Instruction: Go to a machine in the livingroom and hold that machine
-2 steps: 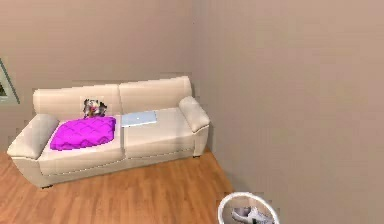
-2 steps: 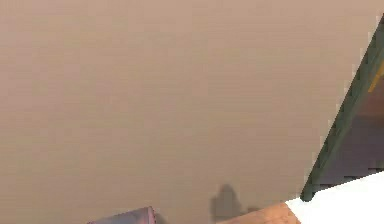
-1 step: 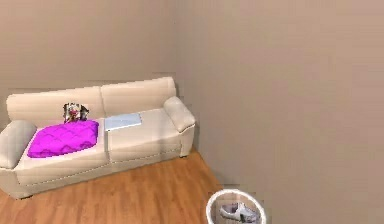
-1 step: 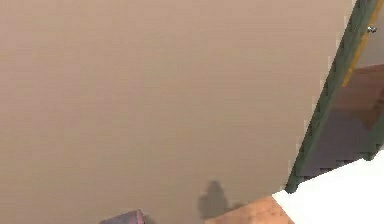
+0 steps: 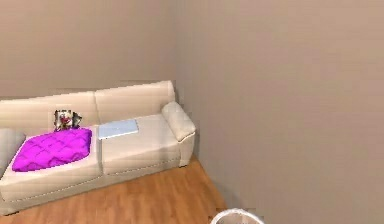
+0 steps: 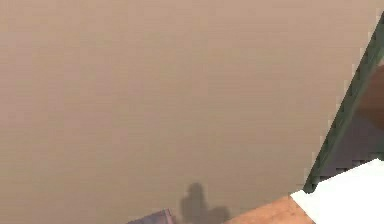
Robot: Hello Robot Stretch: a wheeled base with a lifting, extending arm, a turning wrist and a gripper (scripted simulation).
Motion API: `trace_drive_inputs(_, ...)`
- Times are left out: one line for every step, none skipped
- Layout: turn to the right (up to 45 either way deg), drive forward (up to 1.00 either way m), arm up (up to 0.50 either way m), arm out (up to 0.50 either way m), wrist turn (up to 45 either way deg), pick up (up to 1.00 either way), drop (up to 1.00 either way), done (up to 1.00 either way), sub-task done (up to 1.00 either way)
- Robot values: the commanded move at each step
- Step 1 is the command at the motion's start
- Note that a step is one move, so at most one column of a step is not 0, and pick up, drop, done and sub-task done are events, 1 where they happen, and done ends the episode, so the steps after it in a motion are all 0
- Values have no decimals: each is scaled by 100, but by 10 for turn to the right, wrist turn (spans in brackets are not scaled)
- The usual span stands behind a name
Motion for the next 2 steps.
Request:
trace_drive_inputs(-180,0,0,0,0,0,0,0,0)
trace_drive_inputs(0,60,0,0,0,0,0,0,0)
